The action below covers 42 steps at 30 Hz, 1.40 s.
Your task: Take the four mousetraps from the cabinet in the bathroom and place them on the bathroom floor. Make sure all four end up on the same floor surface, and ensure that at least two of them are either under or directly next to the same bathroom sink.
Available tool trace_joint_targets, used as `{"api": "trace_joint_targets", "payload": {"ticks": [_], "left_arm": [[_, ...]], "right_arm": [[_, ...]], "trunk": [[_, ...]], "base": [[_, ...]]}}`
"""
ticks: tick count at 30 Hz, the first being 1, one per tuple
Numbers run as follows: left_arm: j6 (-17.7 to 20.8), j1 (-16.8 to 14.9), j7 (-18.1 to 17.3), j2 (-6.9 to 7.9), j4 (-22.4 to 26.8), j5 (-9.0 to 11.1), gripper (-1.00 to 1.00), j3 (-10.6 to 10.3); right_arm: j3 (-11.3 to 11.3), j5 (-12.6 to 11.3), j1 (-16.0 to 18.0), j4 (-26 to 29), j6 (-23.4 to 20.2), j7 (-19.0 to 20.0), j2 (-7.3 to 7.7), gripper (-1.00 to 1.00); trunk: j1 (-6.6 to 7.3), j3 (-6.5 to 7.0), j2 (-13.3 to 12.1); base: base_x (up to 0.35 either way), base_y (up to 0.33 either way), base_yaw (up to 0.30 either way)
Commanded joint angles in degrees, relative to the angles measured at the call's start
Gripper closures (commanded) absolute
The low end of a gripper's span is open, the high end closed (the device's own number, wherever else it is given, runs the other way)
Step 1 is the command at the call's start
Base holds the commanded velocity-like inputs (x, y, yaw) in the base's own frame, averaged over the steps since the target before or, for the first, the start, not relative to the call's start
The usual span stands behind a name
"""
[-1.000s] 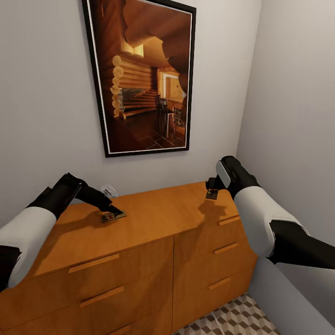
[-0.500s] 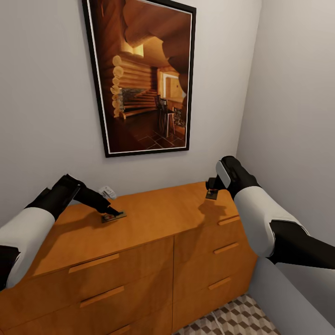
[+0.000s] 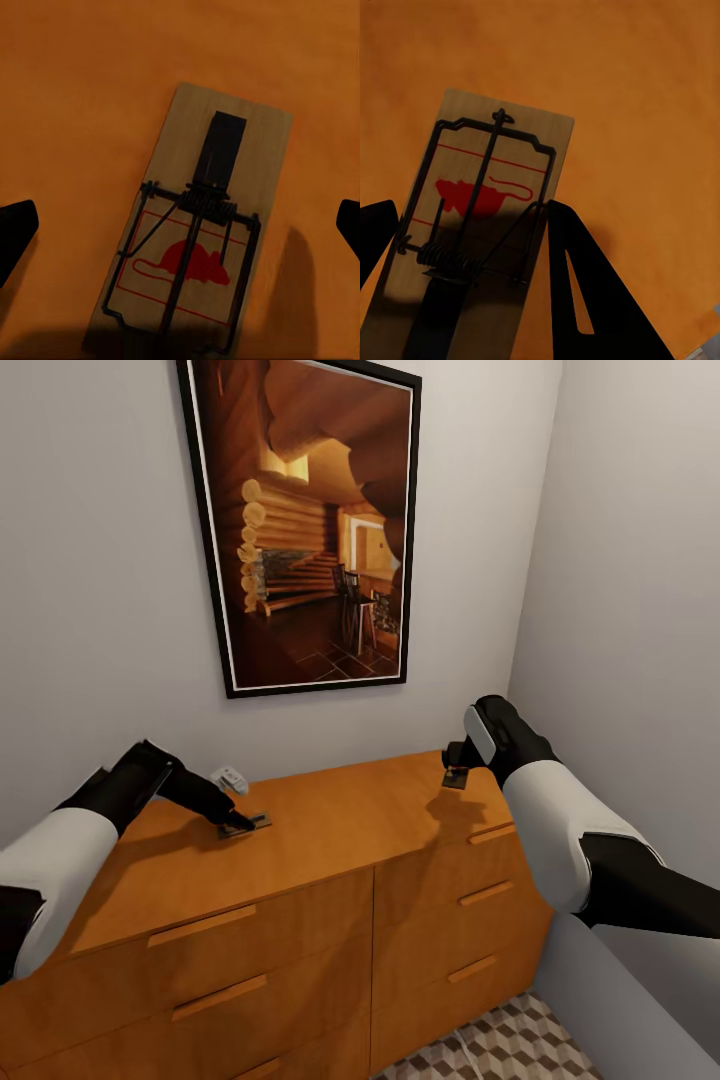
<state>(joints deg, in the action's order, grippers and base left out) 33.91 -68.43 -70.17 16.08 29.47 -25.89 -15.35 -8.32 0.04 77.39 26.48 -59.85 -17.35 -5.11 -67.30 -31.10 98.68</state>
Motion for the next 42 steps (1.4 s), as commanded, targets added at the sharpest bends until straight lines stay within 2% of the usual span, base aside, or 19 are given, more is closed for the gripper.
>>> {"api": "trace_joint_targets", "payload": {"ticks": [1, 32, 33, 38, 42], "left_arm": [[0.55, -0.04, -0.19, 0.02, -0.10, -0.13, -1.00, -0.19], [0.62, -0.04, 0.81, -0.47, -3.68, -0.62, -1.00, -0.38], [0.62, -0.04, 0.81, -0.48, -3.72, -0.63, 1.00, -0.40], [0.63, -0.04, 1.16, -0.52, -4.48, -0.71, 1.00, -0.50], [0.63, -0.04, 2.93, -0.59, -5.34, -0.86, 1.00, -0.55]], "right_arm": [[-0.38, -0.04, 0.04, 0.06, -0.15, -0.21, -0.07, 1.00], [-0.38, 0.04, 0.04, 0.06, -0.15, -0.14, -0.07, 1.00], [-0.38, 0.04, 0.04, 0.06, -0.15, -0.14, -0.07, 1.00], [-0.38, 0.04, 0.04, 0.06, -0.15, -0.14, -0.07, 1.00], [-0.38, 0.04, 0.04, 0.06, -0.15, -0.14, -0.07, 1.00]], "trunk": [[0.00, -0.07, 0.04], [0.00, -0.07, 0.04], [0.00, -0.07, 0.04], [0.00, -0.07, 0.04], [0.00, -0.07, 0.04]], "base": [[0.000, 0.000, 0.000], [0.000, 0.000, 0.000], [0.000, 0.000, 0.000], [0.000, 0.000, 0.000], [0.000, 0.000, 0.000]]}}
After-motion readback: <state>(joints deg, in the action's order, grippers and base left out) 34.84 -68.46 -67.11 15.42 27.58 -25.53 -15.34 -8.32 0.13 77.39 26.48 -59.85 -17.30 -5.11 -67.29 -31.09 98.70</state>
